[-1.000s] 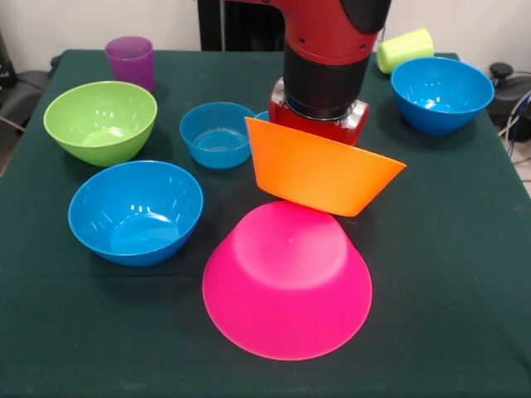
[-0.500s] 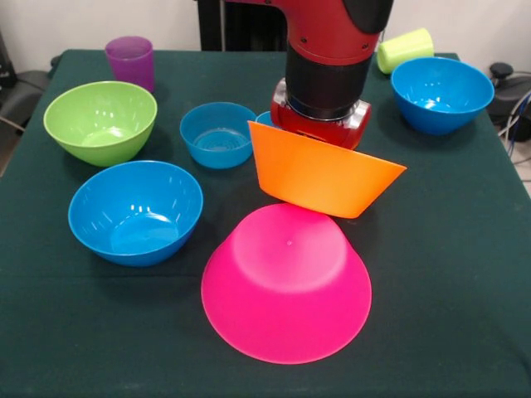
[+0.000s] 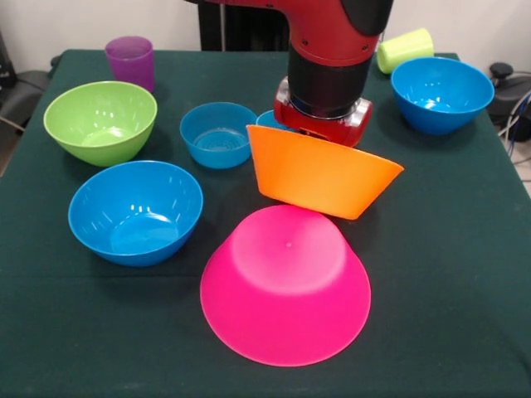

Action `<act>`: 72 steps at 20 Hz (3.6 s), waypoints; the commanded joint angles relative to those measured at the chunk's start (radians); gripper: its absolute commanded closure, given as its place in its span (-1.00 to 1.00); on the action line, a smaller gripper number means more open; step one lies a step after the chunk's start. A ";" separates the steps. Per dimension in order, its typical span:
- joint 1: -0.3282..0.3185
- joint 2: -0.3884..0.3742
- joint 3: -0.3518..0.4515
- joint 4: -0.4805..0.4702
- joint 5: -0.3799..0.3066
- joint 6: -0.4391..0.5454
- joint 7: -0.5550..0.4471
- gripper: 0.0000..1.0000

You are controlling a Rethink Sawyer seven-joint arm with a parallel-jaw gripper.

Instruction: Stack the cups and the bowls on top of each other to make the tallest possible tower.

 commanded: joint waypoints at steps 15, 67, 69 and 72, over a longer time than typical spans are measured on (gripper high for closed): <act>-0.023 0.003 0.085 0.144 0.088 -0.098 0.090 -1.00; -0.142 -0.285 0.230 0.726 0.003 -1.038 0.421 -1.00; -0.121 -0.281 0.205 0.732 -0.029 -1.120 0.456 -1.00; -0.123 -0.276 0.194 0.719 -0.060 -1.161 0.476 -1.00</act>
